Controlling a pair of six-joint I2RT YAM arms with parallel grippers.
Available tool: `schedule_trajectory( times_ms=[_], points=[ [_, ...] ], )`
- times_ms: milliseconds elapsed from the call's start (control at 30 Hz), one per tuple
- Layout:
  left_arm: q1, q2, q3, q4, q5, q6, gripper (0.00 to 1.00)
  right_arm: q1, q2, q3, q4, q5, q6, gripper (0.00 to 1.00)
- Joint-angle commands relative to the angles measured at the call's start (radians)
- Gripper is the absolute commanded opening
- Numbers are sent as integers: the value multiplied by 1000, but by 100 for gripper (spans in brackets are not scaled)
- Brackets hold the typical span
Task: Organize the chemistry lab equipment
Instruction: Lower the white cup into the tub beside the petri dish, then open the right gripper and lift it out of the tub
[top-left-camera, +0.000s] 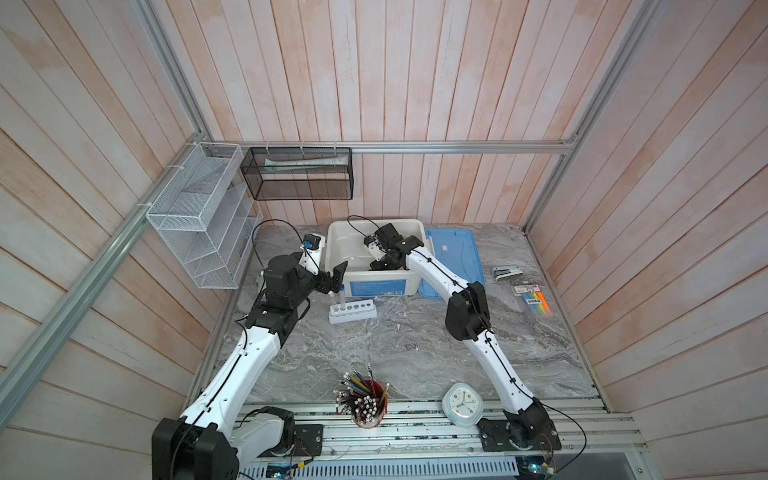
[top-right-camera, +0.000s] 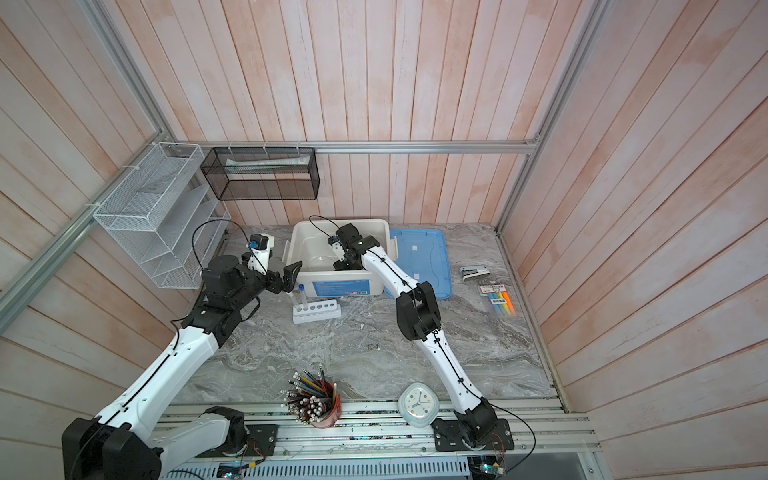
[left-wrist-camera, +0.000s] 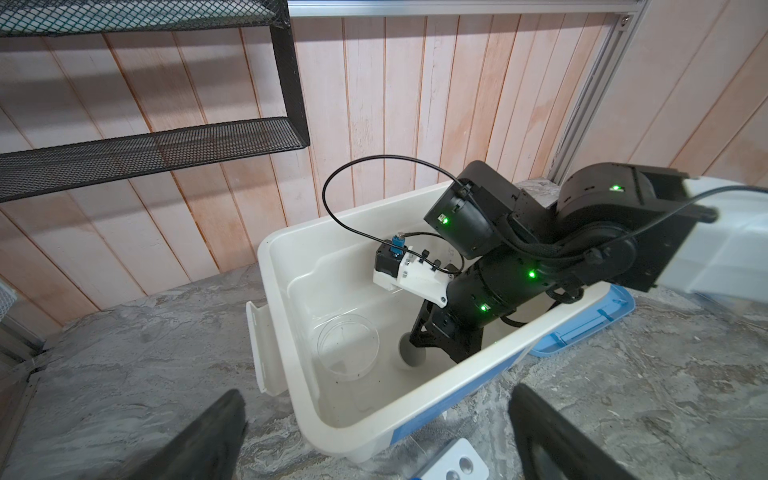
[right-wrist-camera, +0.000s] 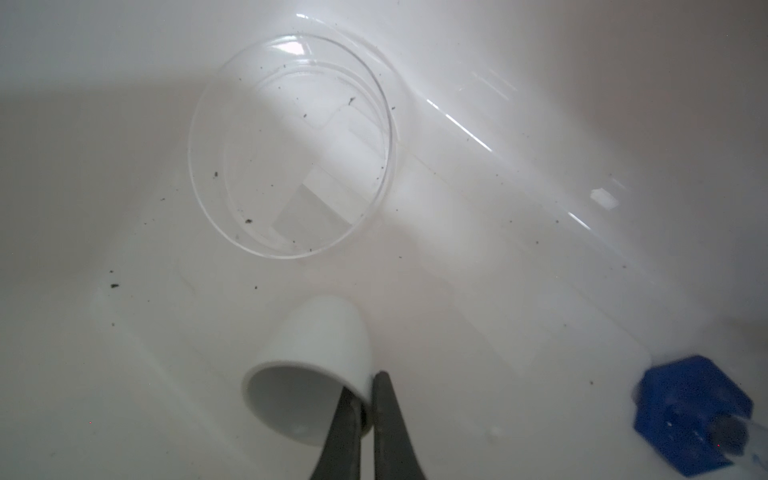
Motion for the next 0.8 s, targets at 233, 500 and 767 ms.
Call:
schedule_trajectory(
  times_ms=[233,500,767],
  points=[
    [4,0,18,1,27,6,100,12,27,-10,11,1,7,7],
    [4,-8,17,-1,30,6,100,17,23,-13,16,1,10,9],
    [5,-13,19,1,33,4,100,17,-2,-11,17,10,13,24]
  ],
)
